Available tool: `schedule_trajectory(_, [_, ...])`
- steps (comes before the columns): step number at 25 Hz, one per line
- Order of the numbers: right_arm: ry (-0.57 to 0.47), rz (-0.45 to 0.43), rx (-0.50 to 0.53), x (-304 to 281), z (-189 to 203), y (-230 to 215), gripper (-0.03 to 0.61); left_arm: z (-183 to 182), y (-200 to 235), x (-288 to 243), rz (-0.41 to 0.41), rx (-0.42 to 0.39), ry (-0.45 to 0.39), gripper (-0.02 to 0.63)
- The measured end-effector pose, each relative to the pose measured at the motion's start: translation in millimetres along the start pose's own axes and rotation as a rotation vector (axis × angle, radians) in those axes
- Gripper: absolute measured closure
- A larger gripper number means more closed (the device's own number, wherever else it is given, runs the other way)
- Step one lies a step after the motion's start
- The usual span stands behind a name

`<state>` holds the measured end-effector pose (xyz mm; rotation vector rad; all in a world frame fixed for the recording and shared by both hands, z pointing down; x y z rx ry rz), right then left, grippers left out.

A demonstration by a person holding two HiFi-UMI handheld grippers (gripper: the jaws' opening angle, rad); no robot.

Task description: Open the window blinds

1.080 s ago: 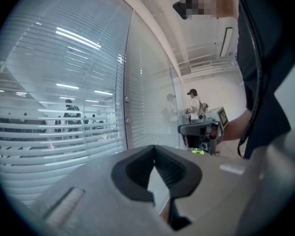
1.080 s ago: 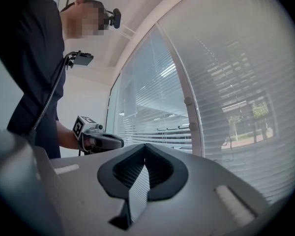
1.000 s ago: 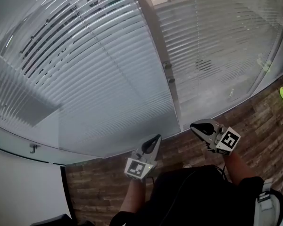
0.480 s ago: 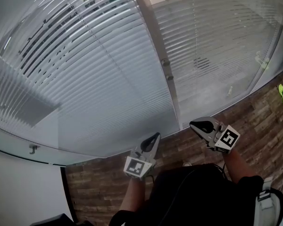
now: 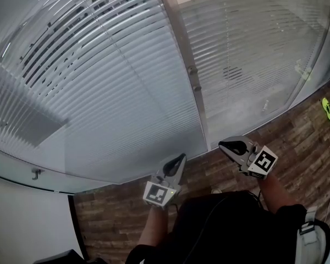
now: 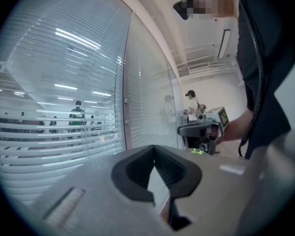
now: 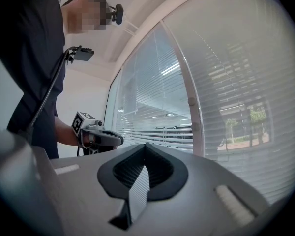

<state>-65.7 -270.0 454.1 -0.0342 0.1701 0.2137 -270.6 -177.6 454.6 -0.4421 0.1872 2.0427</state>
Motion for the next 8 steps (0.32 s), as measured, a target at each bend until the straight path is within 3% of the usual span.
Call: schedule_trajectory(8, [-0.009,0.008,-0.001,-6.5,2.9,4.5,0.572,4.3,4.4,5.7,-0.004,0.002,-0.001,0.609])
Point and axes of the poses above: the fingertips, and each gripper's own axes: x backward along the fingers, y to its left, z out of its underside, the point moved 7 cm from there along x, backward along the fingers, and after that the axes turned 15 degrees about y, right-handed, at the moved point
